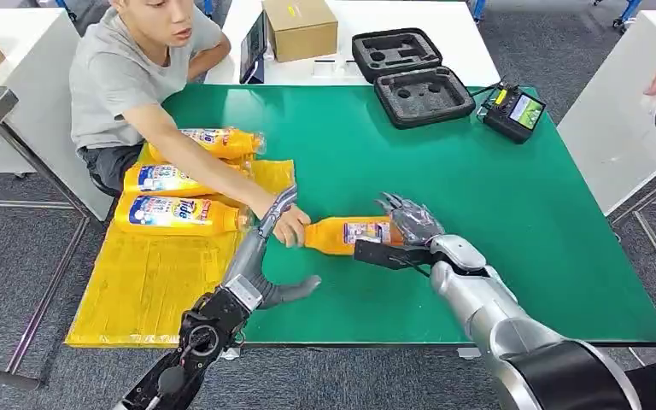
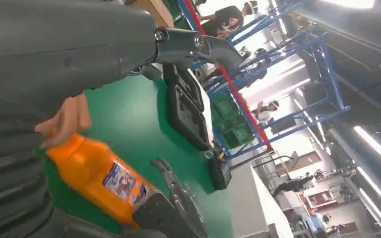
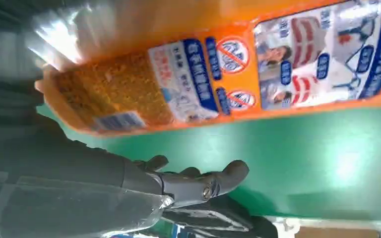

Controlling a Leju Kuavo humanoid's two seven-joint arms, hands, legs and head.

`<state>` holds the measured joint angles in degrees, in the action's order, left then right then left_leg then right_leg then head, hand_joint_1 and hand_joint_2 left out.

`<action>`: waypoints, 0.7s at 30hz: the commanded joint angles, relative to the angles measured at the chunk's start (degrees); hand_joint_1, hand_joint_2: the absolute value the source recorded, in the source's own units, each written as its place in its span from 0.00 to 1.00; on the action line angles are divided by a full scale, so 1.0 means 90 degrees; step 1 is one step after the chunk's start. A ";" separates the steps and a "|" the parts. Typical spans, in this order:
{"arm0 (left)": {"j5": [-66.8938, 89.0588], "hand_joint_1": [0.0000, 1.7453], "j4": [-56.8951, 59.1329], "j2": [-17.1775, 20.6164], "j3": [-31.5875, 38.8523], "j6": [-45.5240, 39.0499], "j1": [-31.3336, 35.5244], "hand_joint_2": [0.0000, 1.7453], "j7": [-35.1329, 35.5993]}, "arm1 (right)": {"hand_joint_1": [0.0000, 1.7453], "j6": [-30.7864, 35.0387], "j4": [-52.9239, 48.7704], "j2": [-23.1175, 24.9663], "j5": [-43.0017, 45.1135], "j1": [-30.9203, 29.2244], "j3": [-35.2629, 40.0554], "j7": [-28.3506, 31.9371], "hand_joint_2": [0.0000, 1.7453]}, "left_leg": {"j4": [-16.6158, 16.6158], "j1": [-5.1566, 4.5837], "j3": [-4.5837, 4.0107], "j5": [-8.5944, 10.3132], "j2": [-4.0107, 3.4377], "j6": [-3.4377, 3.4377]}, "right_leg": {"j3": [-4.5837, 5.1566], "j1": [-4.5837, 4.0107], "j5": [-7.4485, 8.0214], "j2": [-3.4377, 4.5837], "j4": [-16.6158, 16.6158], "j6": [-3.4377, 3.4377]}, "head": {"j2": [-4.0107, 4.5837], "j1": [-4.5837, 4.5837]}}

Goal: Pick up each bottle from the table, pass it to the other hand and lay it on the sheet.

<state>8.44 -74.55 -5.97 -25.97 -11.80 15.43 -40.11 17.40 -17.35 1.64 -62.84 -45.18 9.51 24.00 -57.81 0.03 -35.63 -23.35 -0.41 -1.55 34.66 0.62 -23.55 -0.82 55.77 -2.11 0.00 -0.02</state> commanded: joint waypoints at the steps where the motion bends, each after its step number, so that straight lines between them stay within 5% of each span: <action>1: -0.0128 0.00 0.0544 -0.0007 -0.0225 -0.0040 0.0451 1.00 0.0012 | 0.00 -0.0064 0.0424 -0.0116 0.0012 -0.0230 0.0085 -0.0095 1.00 | -0.0003 0.0003 0.0020 -0.0009 0.0012 0.0009 | -0.0023 -0.0002 -0.0011 -0.0002 0.0003 0.0008 | 0.0000 0.0000; 21: -0.0268 0.00 0.0667 -0.0030 -0.0402 0.0078 0.0610 1.00 0.0012 | 0.00 -0.0575 0.0467 -0.0092 0.0307 0.0051 -0.0220 -0.0175 1.00 | 0.0004 0.0002 0.0016 -0.0003 0.0010 0.0006 | -0.0018 -0.0001 -0.0006 -0.0004 -0.0003 0.0005 | 0.0000 0.0000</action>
<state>6.30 -72.74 -6.12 -28.33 -11.74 18.35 -40.11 15.43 -16.74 1.18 -60.61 -44.59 9.51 23.54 -57.81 0.03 -35.62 -23.35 -0.42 -1.55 34.67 0.62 -23.55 -0.81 55.76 -2.11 0.00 -0.02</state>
